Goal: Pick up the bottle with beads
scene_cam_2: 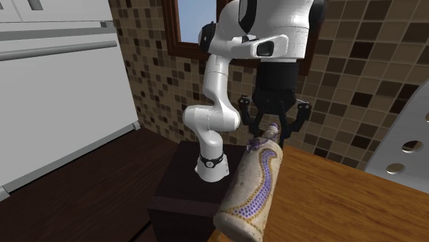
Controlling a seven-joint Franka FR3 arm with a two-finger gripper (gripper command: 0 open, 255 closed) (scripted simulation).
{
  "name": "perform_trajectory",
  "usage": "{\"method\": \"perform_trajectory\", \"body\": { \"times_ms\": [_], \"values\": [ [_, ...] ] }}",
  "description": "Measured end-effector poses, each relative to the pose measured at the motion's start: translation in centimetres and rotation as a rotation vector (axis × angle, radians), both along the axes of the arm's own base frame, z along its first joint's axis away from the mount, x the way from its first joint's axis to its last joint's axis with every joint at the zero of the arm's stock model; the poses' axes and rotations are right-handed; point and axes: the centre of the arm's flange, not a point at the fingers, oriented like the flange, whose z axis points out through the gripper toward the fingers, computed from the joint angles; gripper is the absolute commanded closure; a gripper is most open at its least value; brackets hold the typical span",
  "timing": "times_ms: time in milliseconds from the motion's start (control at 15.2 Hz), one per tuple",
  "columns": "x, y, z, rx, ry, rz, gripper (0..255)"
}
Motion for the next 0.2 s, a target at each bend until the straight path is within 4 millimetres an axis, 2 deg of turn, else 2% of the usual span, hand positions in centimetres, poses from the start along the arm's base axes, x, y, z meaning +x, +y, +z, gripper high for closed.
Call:
{"method": "perform_trajectory", "body": {
  "times_ms": [198],
  "values": [
    [0.03, 0.01, 1.2, 0.0, 0.0, 0.0, 255]
  ]
}}
